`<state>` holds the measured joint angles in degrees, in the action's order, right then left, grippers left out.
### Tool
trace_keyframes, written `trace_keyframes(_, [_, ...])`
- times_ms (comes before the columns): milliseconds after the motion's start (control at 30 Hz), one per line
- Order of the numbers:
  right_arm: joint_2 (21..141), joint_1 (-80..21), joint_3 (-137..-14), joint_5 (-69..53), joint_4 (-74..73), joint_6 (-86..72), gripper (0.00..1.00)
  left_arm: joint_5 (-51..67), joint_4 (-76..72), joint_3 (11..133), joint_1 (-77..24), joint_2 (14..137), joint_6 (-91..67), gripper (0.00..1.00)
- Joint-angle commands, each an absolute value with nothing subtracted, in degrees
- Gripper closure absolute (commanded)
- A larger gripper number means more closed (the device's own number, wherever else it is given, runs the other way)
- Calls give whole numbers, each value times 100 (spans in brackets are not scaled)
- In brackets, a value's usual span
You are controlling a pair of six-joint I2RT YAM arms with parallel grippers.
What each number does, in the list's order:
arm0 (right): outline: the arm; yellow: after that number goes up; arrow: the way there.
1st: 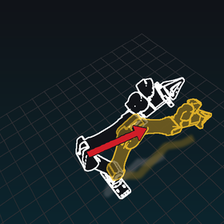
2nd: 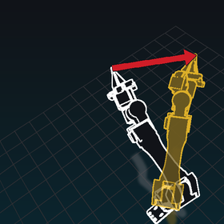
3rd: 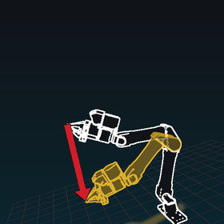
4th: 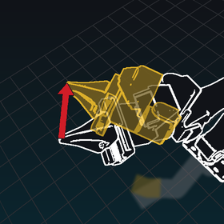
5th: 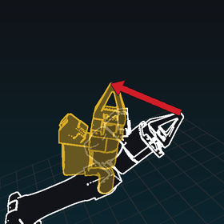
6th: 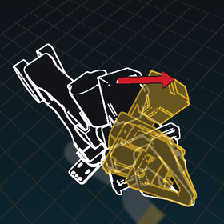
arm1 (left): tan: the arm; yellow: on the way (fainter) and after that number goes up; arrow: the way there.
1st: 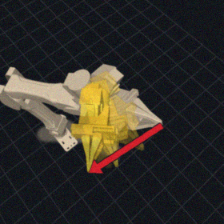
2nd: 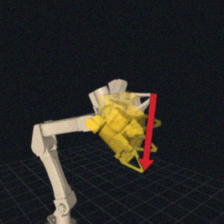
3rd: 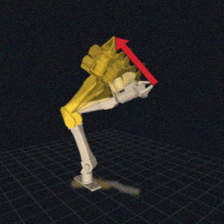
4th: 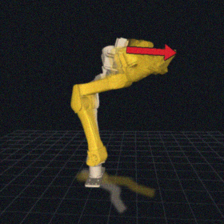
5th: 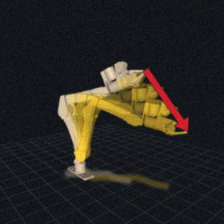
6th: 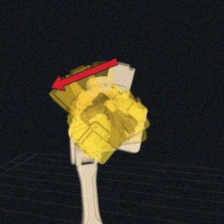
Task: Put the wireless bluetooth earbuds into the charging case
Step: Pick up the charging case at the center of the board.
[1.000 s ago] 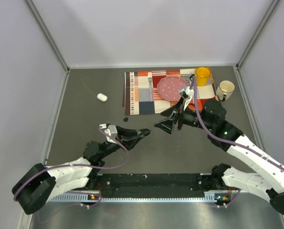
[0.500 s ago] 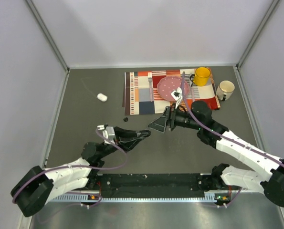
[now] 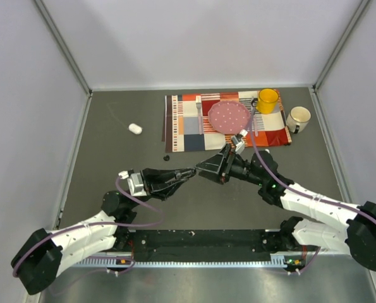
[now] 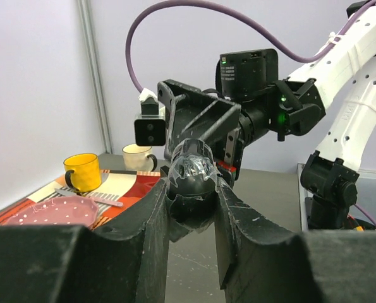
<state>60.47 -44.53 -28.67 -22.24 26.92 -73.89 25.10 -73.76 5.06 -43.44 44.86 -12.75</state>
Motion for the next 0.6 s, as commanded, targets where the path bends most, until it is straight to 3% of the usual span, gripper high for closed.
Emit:
trace_keyframes(0, [6038, -4596, -2655, -1900, 4244, -8428, 13, 2540, -7664, 721, -4359, 4456, -1125, 100])
trace_keyframes(267, [5862, -4763, -2478, -1529, 4588, -8640, 13, 2505, -7594, 694, -4351, 4377, -1116, 100])
trace_keyframes(567, [6012, -4966, -2786, -1670, 4772, -8719, 25, 2523, -7567, 721, -4359, 4500, -1116, 100])
